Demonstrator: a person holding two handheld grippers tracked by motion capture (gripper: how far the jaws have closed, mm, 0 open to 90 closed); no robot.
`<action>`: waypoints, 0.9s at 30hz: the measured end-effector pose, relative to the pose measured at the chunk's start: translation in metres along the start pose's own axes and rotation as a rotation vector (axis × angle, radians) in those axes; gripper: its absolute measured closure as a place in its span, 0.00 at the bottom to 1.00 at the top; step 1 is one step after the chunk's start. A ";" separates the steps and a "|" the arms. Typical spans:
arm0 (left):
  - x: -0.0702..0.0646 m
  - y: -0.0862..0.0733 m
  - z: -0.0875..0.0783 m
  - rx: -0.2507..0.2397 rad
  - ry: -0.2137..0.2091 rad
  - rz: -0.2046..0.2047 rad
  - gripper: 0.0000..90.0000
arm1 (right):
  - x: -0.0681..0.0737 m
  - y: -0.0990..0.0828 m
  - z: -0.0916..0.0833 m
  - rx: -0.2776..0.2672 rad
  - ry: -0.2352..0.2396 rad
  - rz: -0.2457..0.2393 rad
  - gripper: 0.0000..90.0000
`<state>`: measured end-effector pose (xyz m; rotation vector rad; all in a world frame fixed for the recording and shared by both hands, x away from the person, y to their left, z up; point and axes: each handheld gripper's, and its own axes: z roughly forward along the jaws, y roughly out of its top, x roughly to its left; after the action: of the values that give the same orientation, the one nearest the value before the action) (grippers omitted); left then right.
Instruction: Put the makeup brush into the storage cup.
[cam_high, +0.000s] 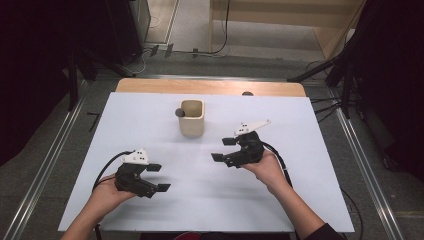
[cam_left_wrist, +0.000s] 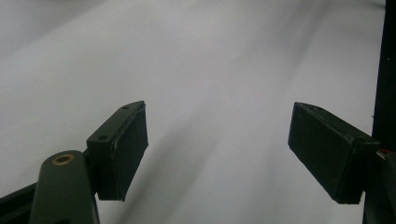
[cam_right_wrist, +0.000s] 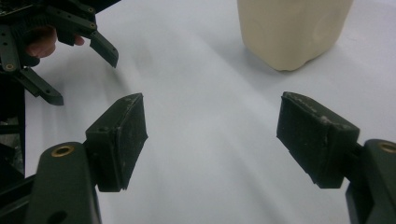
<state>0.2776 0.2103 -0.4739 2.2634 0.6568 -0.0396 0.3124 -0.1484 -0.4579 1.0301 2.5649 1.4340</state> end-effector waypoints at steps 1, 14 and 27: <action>0.000 0.000 0.000 0.001 0.001 0.000 0.23 | 0.000 -0.003 -0.003 0.005 -0.001 0.001 0.27; -0.001 0.000 0.000 0.002 0.004 0.003 0.23 | 0.003 -0.019 -0.024 0.003 -0.006 -0.022 0.26; -0.002 0.000 0.000 0.002 0.008 0.005 0.23 | 0.002 -0.044 -0.050 -0.009 -0.038 -0.003 0.25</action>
<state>0.2763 0.2093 -0.4733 2.2682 0.6551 -0.0289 0.2716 -0.2002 -0.4626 1.0421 2.5303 1.4093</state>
